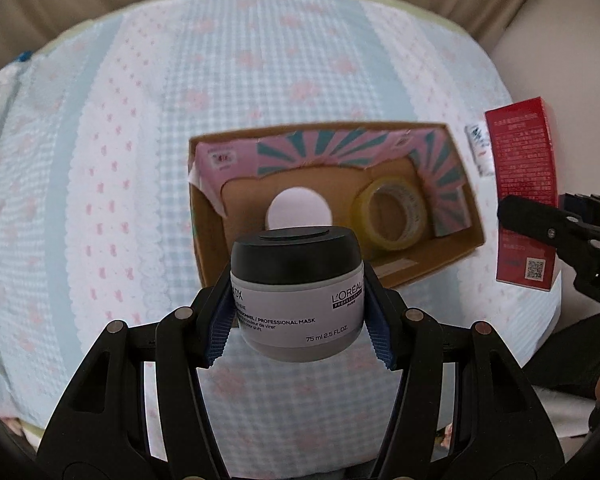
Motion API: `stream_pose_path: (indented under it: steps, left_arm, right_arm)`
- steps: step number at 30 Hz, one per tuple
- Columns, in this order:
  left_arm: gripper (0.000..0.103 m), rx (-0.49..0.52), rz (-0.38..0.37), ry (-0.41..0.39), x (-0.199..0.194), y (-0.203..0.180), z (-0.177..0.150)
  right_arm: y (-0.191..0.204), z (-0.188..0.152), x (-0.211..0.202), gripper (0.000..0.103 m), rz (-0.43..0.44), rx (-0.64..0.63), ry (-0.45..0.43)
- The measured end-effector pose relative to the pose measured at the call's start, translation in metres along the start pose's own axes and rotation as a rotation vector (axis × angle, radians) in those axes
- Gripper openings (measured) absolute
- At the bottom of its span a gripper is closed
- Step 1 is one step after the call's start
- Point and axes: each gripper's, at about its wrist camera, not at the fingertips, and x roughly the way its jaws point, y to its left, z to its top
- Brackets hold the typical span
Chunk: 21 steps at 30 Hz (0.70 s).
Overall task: Organize rigid objects
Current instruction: 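Lower black-lidded jar with left tool while right tool lowers red box into box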
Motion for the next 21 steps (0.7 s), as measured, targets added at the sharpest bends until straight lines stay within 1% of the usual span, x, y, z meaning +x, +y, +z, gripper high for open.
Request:
stream_pose_path:
  steps: [3,6,10,12,17,19,20,21]
  left_arm:
    - [0.054,0.022,0.000,0.032,0.024,0.005,0.002]
    - [0.054,0.043,0.006,0.063,0.052,0.006,0.003]
    - [0.054,0.080,0.003,0.113,0.083,0.006,0.004]
    - [0.054,0.095,0.010,0.126,0.091,0.007,0.004]
    - [0.054,0.121,0.037,0.131,0.100,0.009,0.009]
    - [0.057,0.124,0.037,0.118,0.097,0.007,0.012]
    - [0.074,0.132,0.033,0.109,0.096,0.004,0.014]
    - [0.103,0.142,0.033,0.101,0.094,0.002,0.015]
  right_arm:
    - [0.006,0.003,0.026,0.038,-0.005,-0.015,0.042]
    - [0.009,0.008,0.057,0.038,0.021,-0.016,0.083]
    - [0.013,0.014,0.096,0.038,0.019,-0.030,0.129]
    - [0.012,0.018,0.115,0.038,0.029,-0.026,0.153]
    - [0.010,0.027,0.143,0.038,0.044,-0.019,0.204]
    - [0.007,0.030,0.151,0.038,0.058,-0.009,0.223]
    - [0.007,0.032,0.153,0.038,0.065,-0.010,0.231]
    - [0.007,0.033,0.155,0.039,0.069,-0.012,0.239]
